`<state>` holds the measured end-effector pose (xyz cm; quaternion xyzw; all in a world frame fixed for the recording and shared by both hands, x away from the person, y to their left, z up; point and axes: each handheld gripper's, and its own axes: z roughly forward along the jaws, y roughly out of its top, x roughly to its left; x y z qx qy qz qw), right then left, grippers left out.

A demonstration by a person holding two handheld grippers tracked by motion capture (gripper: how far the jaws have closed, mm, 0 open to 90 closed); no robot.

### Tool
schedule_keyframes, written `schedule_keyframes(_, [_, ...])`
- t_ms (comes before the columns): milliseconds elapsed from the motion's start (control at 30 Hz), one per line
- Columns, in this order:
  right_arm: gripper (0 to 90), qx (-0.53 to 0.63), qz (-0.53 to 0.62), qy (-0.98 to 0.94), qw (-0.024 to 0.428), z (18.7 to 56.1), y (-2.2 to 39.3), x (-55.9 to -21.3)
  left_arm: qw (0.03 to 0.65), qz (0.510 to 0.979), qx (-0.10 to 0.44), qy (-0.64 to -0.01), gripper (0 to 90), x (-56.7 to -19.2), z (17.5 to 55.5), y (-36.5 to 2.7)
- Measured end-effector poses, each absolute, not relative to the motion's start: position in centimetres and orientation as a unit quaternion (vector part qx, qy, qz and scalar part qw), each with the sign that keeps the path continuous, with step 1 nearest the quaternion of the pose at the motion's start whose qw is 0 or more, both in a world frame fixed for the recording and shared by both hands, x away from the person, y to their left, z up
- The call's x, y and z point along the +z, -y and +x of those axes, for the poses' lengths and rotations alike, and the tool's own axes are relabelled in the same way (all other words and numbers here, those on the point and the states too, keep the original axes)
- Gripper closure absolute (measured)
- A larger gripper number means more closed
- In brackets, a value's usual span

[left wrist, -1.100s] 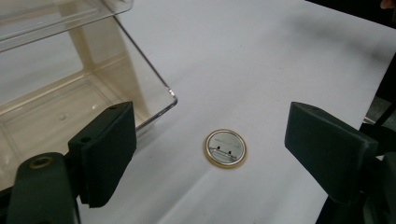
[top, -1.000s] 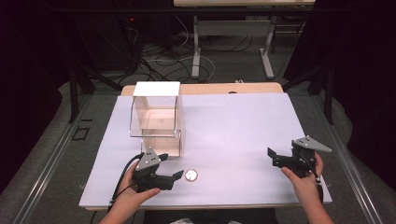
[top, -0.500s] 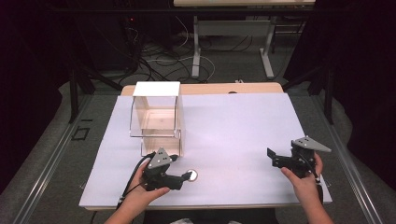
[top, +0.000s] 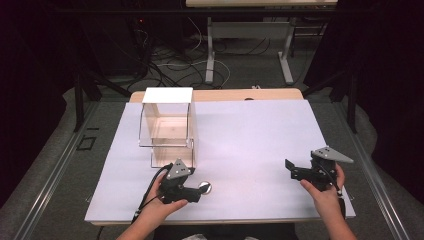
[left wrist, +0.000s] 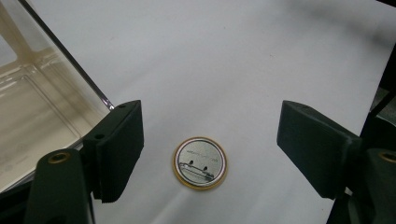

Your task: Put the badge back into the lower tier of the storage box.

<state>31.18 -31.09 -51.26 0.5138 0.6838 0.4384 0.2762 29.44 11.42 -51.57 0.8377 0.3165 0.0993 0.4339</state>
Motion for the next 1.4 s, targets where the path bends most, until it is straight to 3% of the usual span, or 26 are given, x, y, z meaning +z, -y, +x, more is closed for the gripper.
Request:
schedule_keyframes(467, [0.4,0.436,0.517,-0.684,0.273,31.1,31.1,-51.3,0.394,0.865,0.088,-0.298,25.9,-53.0,29.9,-10.1])
schedule_keyframes(1400, [2.2,0.436,0.516,-0.686,0.271,31.2,31.1,-51.4,0.381,0.867,0.078,-0.313,30.6,-55.2,30.9,-9.5])
